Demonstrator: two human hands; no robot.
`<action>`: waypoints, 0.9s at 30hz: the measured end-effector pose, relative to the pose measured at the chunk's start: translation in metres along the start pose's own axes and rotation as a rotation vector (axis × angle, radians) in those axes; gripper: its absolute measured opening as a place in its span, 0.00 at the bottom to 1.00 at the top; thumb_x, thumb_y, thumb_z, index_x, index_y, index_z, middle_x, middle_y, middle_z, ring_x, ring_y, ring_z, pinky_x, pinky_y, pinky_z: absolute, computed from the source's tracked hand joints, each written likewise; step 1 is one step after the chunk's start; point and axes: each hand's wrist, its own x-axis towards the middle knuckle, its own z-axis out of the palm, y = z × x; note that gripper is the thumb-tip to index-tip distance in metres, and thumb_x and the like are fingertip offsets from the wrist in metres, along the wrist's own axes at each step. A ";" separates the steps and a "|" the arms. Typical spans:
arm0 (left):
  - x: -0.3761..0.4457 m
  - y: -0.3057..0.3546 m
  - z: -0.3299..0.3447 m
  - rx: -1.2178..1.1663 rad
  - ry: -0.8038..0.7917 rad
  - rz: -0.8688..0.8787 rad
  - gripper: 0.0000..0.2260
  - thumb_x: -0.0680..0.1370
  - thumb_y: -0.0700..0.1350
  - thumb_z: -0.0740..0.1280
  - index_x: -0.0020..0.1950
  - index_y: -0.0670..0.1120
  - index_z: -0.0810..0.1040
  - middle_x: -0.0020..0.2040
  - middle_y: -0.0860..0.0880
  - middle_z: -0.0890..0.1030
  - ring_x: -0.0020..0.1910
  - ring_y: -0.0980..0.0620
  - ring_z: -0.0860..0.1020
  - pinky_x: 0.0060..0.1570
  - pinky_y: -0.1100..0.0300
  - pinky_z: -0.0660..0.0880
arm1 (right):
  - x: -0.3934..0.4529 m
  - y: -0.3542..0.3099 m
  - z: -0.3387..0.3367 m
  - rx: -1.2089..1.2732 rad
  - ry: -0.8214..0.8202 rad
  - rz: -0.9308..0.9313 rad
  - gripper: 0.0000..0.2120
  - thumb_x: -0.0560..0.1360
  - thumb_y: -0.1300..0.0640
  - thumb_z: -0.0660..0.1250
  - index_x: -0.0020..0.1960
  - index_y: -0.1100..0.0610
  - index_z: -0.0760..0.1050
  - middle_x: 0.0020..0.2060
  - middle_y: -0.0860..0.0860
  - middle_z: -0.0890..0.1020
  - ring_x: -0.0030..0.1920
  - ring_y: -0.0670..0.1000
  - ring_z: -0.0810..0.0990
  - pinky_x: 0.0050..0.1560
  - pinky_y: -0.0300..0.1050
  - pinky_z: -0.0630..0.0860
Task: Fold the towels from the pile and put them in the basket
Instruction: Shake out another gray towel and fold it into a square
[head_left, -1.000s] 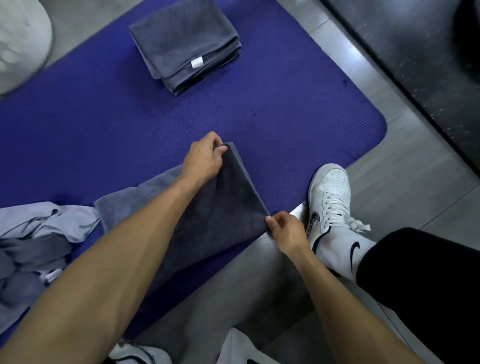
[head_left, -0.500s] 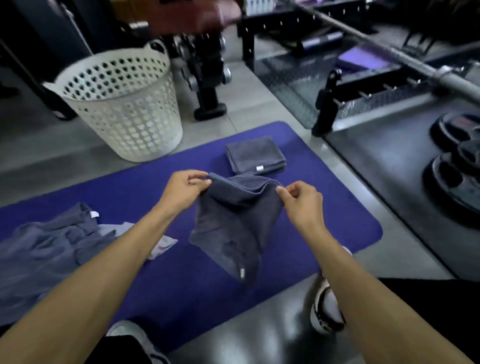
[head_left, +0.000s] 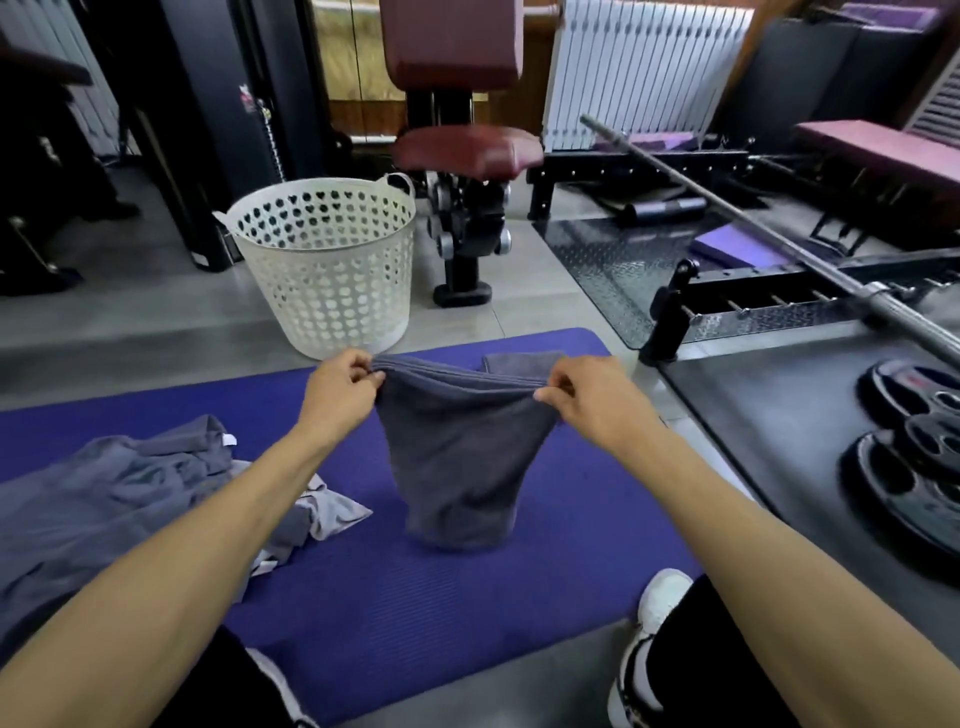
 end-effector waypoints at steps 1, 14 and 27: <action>-0.001 -0.001 0.000 0.028 -0.022 -0.004 0.04 0.78 0.41 0.69 0.52 0.44 0.79 0.43 0.48 0.81 0.46 0.50 0.78 0.43 0.60 0.69 | 0.000 0.003 0.001 -0.021 -0.005 0.005 0.13 0.77 0.50 0.69 0.42 0.59 0.78 0.38 0.54 0.80 0.42 0.58 0.78 0.45 0.51 0.75; 0.012 -0.009 0.009 -0.041 -0.232 -0.205 0.07 0.80 0.39 0.65 0.42 0.45 0.77 0.39 0.46 0.77 0.39 0.50 0.75 0.38 0.57 0.77 | 0.006 0.022 0.013 0.162 -0.033 0.114 0.09 0.77 0.52 0.69 0.44 0.55 0.73 0.34 0.47 0.77 0.39 0.52 0.77 0.39 0.45 0.71; 0.081 0.007 0.029 -0.078 0.060 -0.024 0.12 0.82 0.41 0.63 0.63 0.42 0.79 0.50 0.47 0.82 0.50 0.51 0.78 0.51 0.60 0.73 | 0.101 0.017 0.020 0.164 0.157 0.075 0.12 0.81 0.51 0.63 0.51 0.61 0.75 0.42 0.55 0.80 0.45 0.58 0.77 0.44 0.49 0.72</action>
